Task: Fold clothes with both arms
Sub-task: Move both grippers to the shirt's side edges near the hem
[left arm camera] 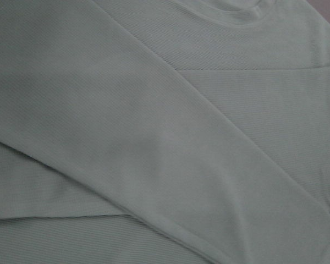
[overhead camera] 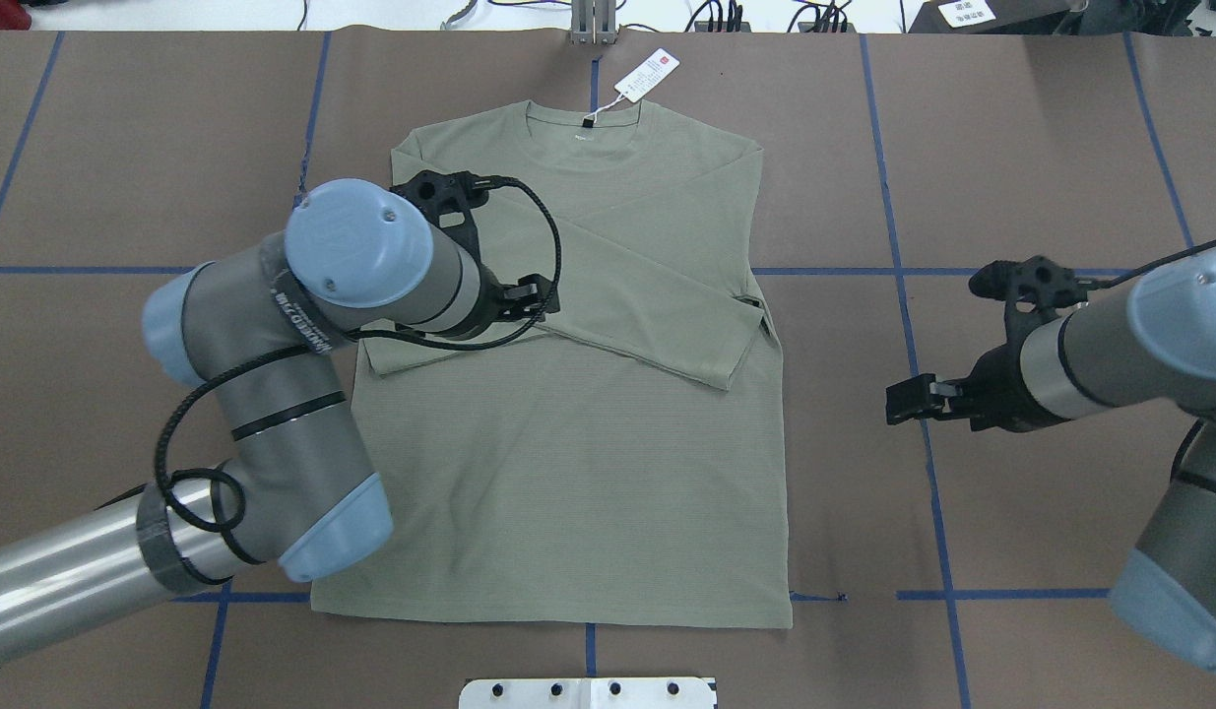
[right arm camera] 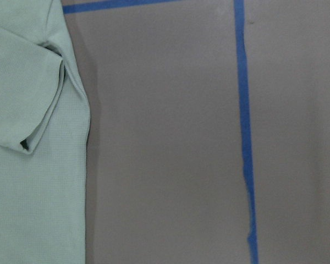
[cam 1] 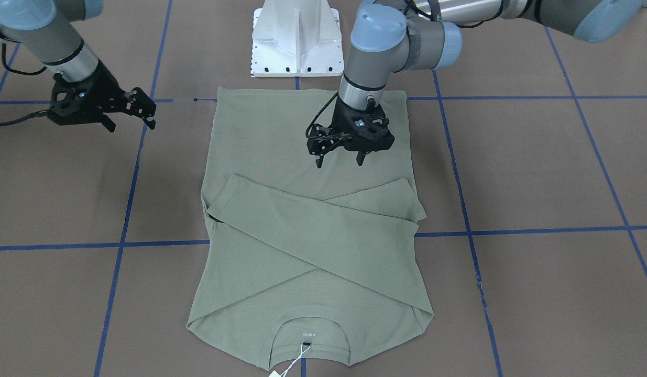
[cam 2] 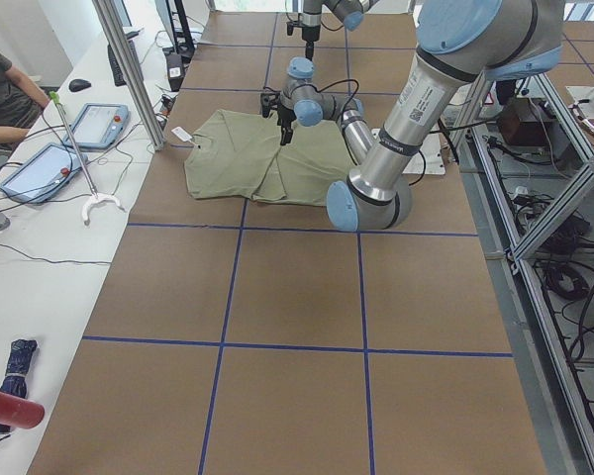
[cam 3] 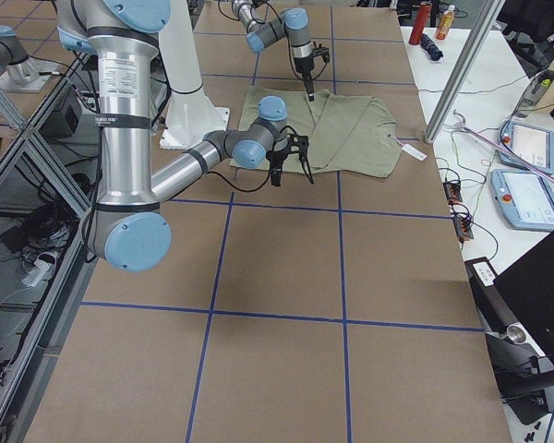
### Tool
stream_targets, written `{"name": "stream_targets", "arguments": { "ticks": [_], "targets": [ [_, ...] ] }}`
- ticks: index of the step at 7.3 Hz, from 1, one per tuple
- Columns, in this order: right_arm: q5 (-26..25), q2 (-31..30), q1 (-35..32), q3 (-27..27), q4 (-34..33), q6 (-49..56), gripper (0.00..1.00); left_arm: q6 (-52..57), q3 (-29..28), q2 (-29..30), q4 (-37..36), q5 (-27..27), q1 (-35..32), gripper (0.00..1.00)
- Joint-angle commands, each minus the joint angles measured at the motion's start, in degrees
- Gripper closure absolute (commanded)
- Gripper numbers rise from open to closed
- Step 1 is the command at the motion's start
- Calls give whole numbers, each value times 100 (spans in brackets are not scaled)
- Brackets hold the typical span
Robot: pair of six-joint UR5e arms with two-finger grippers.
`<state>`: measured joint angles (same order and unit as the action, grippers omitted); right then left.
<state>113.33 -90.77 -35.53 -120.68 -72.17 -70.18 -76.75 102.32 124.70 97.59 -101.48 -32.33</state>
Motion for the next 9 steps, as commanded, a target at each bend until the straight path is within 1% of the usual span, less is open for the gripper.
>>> {"name": "stream_targets", "arguments": {
  "ticks": [1, 2, 3, 4, 5, 7, 9],
  "targets": [
    [-1107, -19, 1350, -384, 10, -1160, 0, 581, 909, -934, -205, -39, -63, 0],
    [-1651, -20, 1956, -447, 1, -1635, 0, 722, 1183, -1217, -205, -73, -89, 0],
    [-2074, -2, 2528, -430, -51, -1961, 0, 723, 1255, -1290, -205, -74, -98, 0],
    [-2235, 7, 2786, -395, -60, -1991, 0, 723, 1256, -1290, -205, -83, -98, 0],
    [-2254, 42, 2936, -325, -165, -2000, 0, 715, 1290, -1290, -205, -83, -98, 0],
    [-2228, 829, 3008, -18, -839, -1991, 0, 697, 1343, -1290, -205, -83, -90, 0],
    [-2184, 886, 3008, 132, -860, -1982, 0, 688, 1361, -1290, -205, -83, -98, 0]
  ]
}}
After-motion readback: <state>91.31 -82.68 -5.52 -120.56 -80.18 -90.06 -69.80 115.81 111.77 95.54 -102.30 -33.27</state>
